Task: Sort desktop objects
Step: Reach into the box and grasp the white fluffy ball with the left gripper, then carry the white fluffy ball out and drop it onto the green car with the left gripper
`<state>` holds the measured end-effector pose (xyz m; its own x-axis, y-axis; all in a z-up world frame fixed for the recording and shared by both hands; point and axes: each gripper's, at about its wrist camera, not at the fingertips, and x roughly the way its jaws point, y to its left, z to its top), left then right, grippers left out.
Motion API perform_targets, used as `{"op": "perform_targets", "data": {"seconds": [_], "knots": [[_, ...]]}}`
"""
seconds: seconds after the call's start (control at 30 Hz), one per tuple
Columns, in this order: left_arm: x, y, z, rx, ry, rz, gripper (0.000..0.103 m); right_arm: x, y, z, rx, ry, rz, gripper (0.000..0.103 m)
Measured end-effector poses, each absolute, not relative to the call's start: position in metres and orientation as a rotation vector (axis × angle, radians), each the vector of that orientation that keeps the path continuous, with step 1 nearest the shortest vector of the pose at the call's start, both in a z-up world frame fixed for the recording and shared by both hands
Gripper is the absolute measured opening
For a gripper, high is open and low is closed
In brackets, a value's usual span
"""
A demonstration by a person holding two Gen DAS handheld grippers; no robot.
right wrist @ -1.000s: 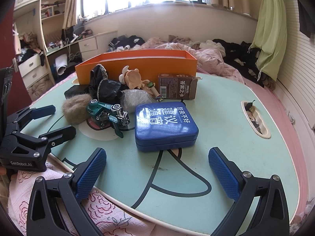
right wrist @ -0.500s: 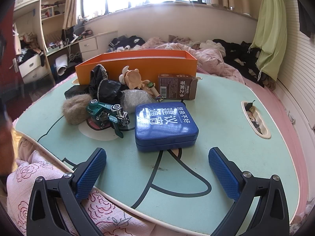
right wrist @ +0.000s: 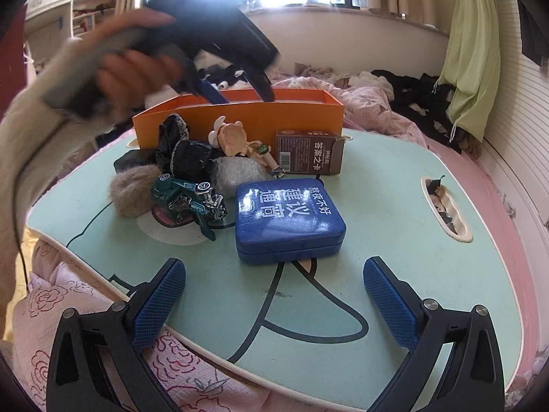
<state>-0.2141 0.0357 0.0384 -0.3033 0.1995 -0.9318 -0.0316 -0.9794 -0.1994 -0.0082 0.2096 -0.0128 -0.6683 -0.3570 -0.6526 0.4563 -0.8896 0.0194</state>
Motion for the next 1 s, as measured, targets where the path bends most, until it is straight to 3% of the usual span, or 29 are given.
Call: {"op": "perform_targets", "data": {"seconds": [0.1, 0.13, 0.17, 0.2, 0.47, 0.7, 0.9, 1.0], "knots": [[-0.222, 0.040, 0.017, -1.829, -0.224, 2.367, 0.060, -0.009, 0.208, -0.012, 0.939, 0.202, -2.513, 0.103], [-0.223, 0.041, 0.015, -1.830, -0.246, 2.335, 0.049, -0.009, 0.208, -0.012, 0.940, 0.202, -2.513, 0.103], [-0.222, 0.042, 0.012, -1.837, -0.273, 2.292, 0.026, -0.009, 0.209, -0.013, 0.940, 0.201, -2.513, 0.103], [-0.219, 0.042, 0.010, -1.846, -0.248, 2.299, 0.025, -0.009, 0.209, -0.013, 0.939, 0.201, -2.514, 0.103], [-0.191, 0.020, 0.047, -1.602, -0.284, 2.404, 0.025, -0.010, 0.207, -0.012, 0.938, 0.201, -2.514, 0.103], [-0.100, 0.002, 0.106, -1.234, -0.312, 2.514, 0.025, -0.010, 0.207, -0.013, 0.938, 0.201, -2.514, 0.103], [-0.052, -0.009, 0.071, -1.185, -0.365, 2.480, 0.025, -0.010, 0.206, -0.013, 0.938, 0.201, -2.515, 0.103], [-0.045, -0.007, 0.066, -1.161, -0.325, 2.518, 0.035, -0.010, 0.206, -0.013, 0.938, 0.200, -2.514, 0.103]]}}
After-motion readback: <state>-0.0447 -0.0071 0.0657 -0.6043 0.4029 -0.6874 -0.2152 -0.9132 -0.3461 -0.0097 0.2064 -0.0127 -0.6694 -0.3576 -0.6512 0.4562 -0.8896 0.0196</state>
